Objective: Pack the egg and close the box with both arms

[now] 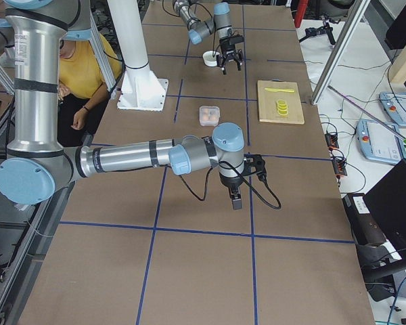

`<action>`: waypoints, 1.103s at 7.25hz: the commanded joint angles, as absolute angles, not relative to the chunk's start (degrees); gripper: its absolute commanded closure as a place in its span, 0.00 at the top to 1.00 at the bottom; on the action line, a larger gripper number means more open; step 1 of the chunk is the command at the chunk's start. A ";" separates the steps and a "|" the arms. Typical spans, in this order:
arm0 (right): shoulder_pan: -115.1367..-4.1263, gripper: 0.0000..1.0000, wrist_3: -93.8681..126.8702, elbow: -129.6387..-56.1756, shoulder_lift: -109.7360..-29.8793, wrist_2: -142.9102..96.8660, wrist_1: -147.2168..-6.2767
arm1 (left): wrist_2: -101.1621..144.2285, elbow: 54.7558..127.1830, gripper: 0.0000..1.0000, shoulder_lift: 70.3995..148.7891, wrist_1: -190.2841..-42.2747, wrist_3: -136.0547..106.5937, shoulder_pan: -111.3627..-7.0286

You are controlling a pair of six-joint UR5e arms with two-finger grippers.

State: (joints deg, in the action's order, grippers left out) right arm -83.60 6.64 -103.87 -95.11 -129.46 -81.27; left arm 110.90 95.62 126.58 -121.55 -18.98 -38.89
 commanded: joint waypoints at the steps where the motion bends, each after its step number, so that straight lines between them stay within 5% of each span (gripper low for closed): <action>1: -83.24 1.00 8.86 -103.71 -95.10 -129.46 -81.30 | 117.76 102.83 1.00 118.67 -107.02 -4.77 -56.43; 4: -83.15 1.00 12.47 -103.80 -93.96 -129.90 -81.30 | 119.26 103.19 1.00 109.22 -91.94 11.86 -73.00; 8: -81.05 1.00 12.39 -104.41 -93.78 -131.48 -79.99 | 119.53 89.60 1.00 99.34 -92.19 13.71 -86.45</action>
